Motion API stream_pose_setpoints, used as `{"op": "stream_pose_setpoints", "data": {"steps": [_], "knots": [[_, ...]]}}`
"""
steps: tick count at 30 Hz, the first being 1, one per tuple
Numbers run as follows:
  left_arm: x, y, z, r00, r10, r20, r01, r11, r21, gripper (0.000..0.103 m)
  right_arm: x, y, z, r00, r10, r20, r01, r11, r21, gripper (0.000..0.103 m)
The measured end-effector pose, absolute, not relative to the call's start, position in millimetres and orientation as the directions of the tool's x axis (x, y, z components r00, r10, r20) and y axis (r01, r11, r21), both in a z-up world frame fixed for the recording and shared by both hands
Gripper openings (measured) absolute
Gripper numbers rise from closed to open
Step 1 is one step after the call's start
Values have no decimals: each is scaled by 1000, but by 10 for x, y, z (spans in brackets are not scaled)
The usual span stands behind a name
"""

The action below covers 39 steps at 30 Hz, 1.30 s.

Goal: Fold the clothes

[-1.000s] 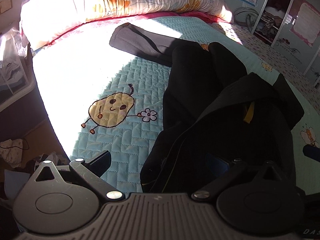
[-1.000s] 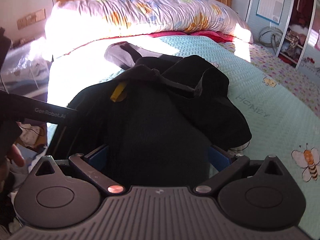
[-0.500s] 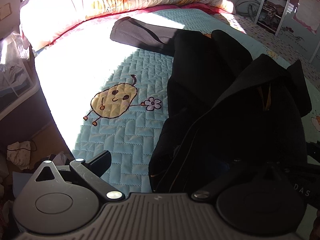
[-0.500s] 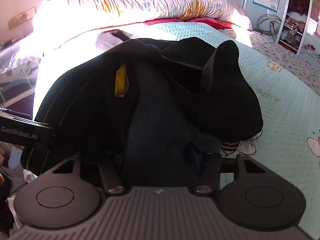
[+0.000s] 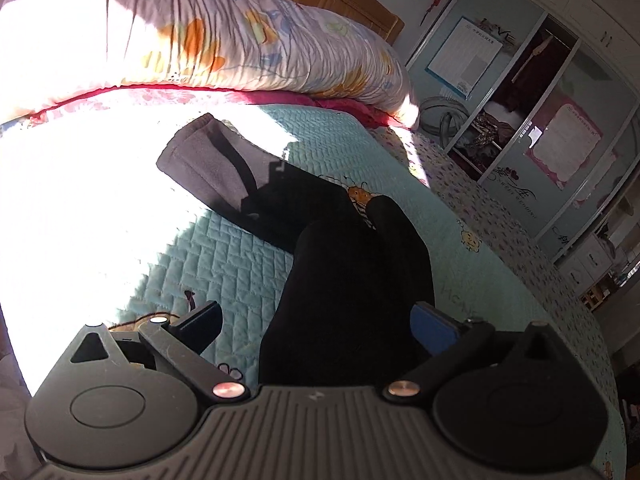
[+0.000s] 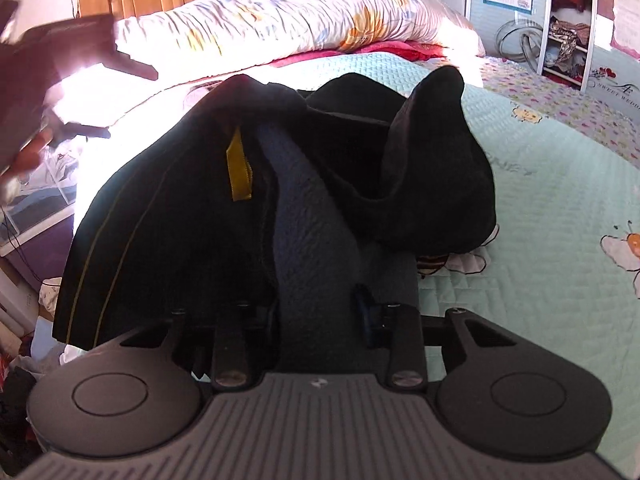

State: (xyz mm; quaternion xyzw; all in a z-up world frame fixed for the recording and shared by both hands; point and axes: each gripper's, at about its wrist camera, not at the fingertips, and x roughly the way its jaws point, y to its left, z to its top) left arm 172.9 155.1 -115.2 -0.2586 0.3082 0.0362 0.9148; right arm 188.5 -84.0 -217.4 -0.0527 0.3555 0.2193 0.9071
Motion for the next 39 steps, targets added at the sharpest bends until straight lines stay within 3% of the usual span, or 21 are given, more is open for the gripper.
{"op": "stream_pose_setpoints", "data": {"steps": [4,11,14,17,19,20,22,25,27,29,31,34,39], "knots": [[2356,1646,-1367,723,-111,-682,-258,873,-415,103,1896,-814,-2230,648,368,-667,-451,891,53,40],[2945,1570,-1624,675,-101,-731,-282,880,-382,103,1965,-847,-2247,631,381,-676,-459,886,71,44],[3089,1571,-1764,639,-144,-756,-302,857,-418,100,2002,-861,-2281,636,383,-670,-457,887,73,50],[3138,1497,-1813,626,-161,-763,-277,869,-411,85,1997,-839,-2302,641,378,-668,-458,887,62,57],[3147,1428,-1820,623,-162,-765,-248,887,-390,57,1987,-787,-2308,637,371,-675,-469,882,43,66],[3146,1378,-1810,619,-148,-772,-227,907,-355,49,1985,-755,-2313,633,368,-681,-477,879,32,70],[3141,1257,-1789,617,-102,-781,-164,953,-254,22,1971,-689,-2327,631,359,-688,-489,872,8,83],[3101,1146,-1758,632,-52,-773,-125,978,-168,15,1929,-634,-2344,654,342,-675,-484,875,-25,83],[3027,1153,-1729,656,-50,-753,-135,974,-183,14,1910,-647,-2361,666,344,-661,-467,884,-10,83],[2964,1146,-1695,682,-53,-729,-140,969,-202,14,1911,-682,-2334,673,347,-653,-449,893,13,78],[2892,1091,-1631,700,-55,-712,-121,973,-194,13,1934,-724,-2274,678,343,-650,-420,907,40,54],[2777,1053,-1500,719,-85,-690,-102,969,-226,13,1931,-794,-2150,698,334,-633,-396,917,48,37],[2558,950,-1193,749,-157,-644,-57,953,-299,13,1786,-909,-1859,789,281,-546,-369,928,-55,33]]}}
